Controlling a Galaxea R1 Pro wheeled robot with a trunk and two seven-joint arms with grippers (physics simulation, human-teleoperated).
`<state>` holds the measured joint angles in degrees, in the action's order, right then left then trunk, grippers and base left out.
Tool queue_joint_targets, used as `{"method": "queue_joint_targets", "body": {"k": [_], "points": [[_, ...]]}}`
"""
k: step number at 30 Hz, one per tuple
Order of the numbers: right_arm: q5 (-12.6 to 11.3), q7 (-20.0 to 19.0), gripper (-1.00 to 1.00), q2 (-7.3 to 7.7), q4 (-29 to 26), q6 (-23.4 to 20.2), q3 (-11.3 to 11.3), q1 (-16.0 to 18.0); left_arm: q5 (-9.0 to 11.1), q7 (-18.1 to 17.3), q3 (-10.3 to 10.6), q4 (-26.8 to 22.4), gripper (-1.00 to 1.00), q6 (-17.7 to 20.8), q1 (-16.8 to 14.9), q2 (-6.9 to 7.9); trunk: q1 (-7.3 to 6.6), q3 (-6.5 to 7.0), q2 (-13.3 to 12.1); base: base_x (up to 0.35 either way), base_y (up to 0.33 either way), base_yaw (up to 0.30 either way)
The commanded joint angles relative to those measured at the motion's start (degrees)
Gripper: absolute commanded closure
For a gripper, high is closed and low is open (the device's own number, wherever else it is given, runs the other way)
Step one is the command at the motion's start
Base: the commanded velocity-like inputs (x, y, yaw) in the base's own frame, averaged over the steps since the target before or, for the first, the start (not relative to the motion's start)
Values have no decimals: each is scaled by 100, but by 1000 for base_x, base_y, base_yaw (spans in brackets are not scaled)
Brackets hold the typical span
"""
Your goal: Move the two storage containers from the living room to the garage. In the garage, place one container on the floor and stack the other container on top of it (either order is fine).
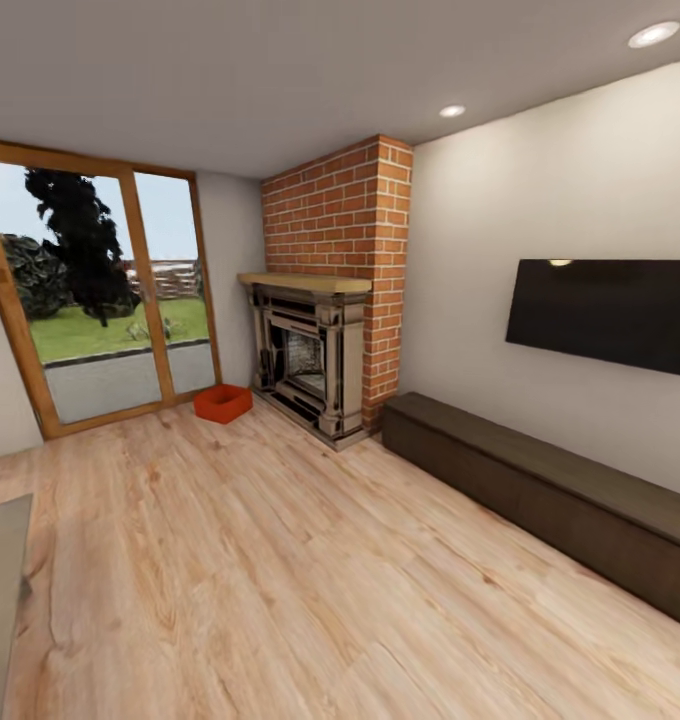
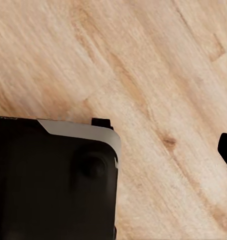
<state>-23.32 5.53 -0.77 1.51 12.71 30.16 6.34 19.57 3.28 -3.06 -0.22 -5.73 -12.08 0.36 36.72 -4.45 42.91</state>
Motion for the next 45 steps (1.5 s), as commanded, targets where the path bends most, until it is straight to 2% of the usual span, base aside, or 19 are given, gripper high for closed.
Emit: {"method": "queue_joint_targets", "body": {"k": [1, 45], "points": [[-43, 9, -100, -8, 16, 27, 50, 7, 0, 6, -28, 3, -100, -16, -5, -1, 5, -9, 7, 323, 0, 3], [-42, 9, -100, -20, 16, 12, 60, 7, 31, 6, -37, 4, -100, -53, -5, 0, 5, -9, 7, 323, 0, 0]]}}
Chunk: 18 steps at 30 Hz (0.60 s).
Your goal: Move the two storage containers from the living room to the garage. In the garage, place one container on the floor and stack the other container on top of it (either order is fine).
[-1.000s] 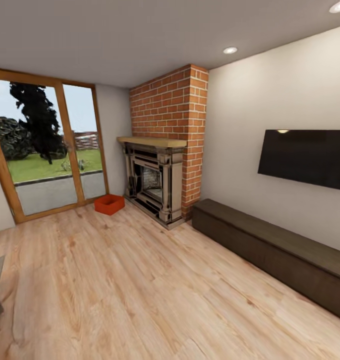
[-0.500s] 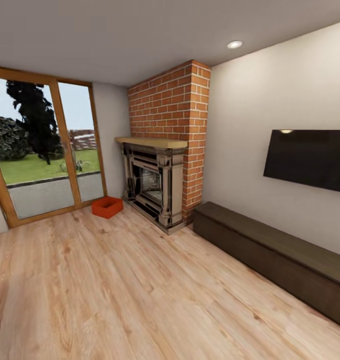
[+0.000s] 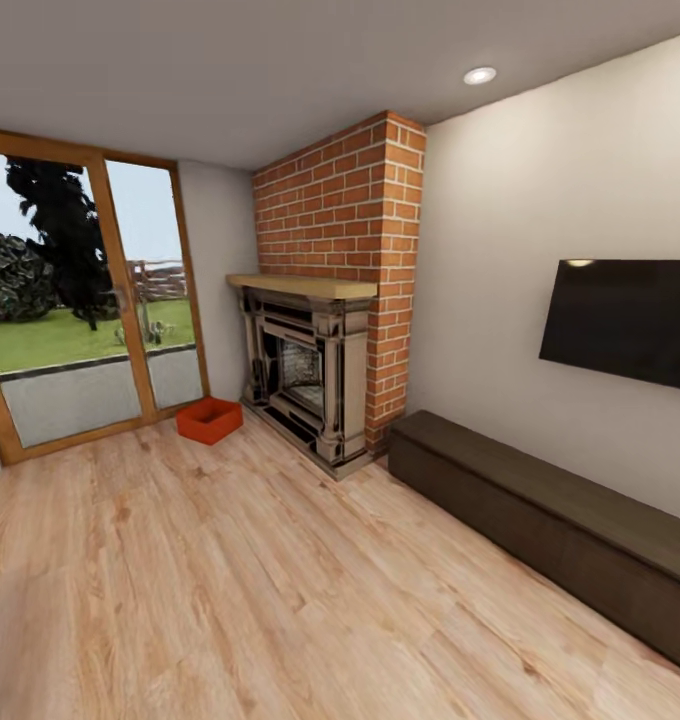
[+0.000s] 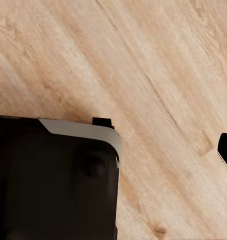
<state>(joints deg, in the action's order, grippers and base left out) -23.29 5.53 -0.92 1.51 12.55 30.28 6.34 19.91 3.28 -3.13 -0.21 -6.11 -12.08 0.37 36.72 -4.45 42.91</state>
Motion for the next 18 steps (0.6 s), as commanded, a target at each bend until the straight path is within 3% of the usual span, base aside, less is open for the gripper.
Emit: {"method": "queue_joint_targets", "body": {"k": [1, 9, 18], "points": [[-46, 0, -100, -5, 16, 28, 47, 7, -4, 6, -29, 3, -100, -17, -5, -1, 5, -9, 7, 323, 0, 0], [-46, -78, -100, -5, 24, 46, 28, 7, 3, 6, -29, 3, -100, -22, -5, 2, 5, -9, 7, 323, 0, 17], [-44, -87, -100, -7, 24, 37, 37, 7, 4, 6, -37, 0, -100, -6, -5, 7, 5, -9, 7, 323, 0, 269]]}}
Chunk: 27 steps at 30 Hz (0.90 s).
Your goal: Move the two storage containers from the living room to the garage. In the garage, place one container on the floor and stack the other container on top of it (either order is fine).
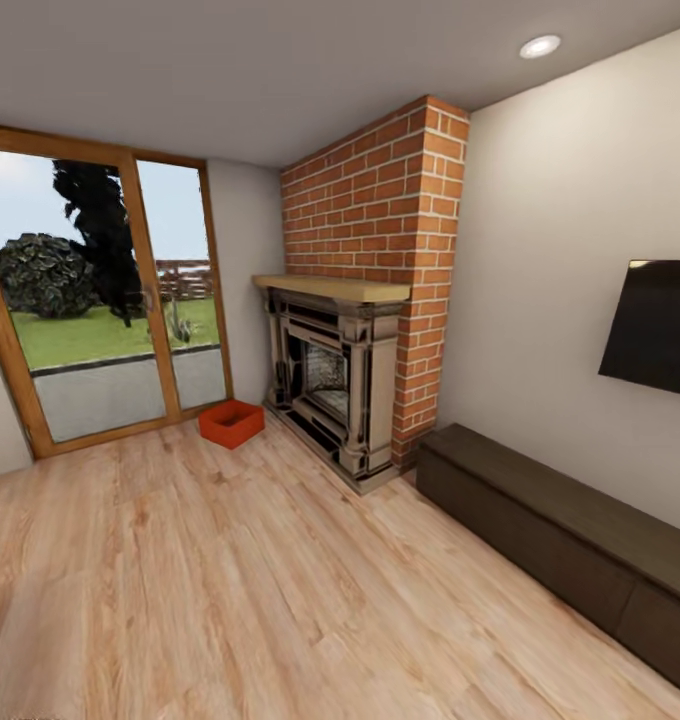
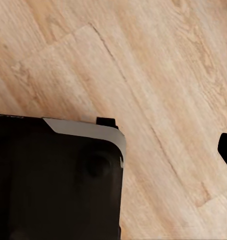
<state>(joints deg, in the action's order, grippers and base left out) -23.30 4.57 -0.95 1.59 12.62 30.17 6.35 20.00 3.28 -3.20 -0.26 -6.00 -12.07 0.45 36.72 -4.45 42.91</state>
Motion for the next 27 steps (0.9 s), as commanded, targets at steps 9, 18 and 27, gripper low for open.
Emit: {"method": "queue_joint_targets", "body": {"k": [9, 18, 27], "points": [[-43, 9, -100, -19, 16, 27, 50, 7, -5, 6, -31, 7, -100, -18, -5, -1, 5, -9, 7, 323, 0, 285], [-43, 17, -100, -19, 17, 29, 48, 7, -5, 6, -31, 7, -100, -24, -5, -1, 5, -9, 7, 323, 0, 285], [-51, 10, -100, -4, 16, 29, 42, 7, -5, 6, -31, 6, -100, -17, -5, -1, 5, -9, 7, 323, 0, 186]]}}
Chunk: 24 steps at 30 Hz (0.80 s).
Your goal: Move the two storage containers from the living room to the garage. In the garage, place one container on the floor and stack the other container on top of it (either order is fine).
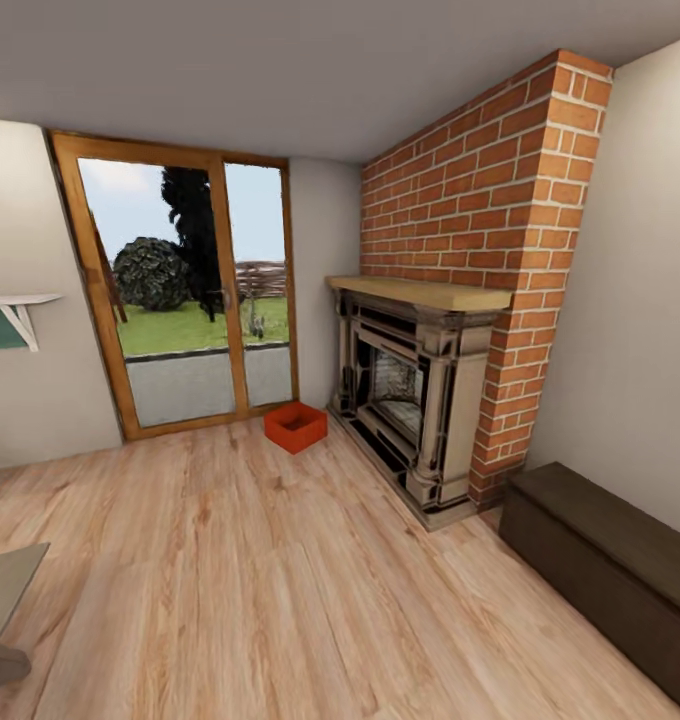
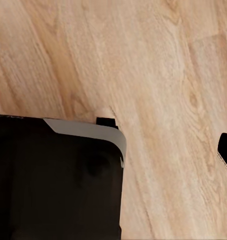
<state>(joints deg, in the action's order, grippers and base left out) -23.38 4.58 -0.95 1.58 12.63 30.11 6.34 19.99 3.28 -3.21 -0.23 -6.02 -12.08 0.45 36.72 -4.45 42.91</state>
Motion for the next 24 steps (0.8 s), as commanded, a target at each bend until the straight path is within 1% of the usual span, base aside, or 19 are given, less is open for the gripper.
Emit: {"method": "queue_joint_targets", "body": {"k": [1, 10, 15, 24], "points": [[-45, 9, -100, -4, 15, 29, 46, 7, -4, 6, -30, 4, -100, -18, -5, -1, 5, -9, 7, 323, 0, 20], [-86, 16, -100, -17, 13, 51, 21, 7, -4, 6, -30, 5, -100, -22, -5, -1, 5, -9, 7, 323, 0, 5], [-59, 24, -100, -20, 15, 41, 22, 7, -4, 6, -30, 5, -100, -31, -5, -1, 5, -9, 7, 323, 0, 206], [-34, 31, -100, -20, 17, 31, 39, 7, -4, 6, -29, 5, -100, -31, -5, -1, 5, -9, 7, 323, 0, 264]]}}
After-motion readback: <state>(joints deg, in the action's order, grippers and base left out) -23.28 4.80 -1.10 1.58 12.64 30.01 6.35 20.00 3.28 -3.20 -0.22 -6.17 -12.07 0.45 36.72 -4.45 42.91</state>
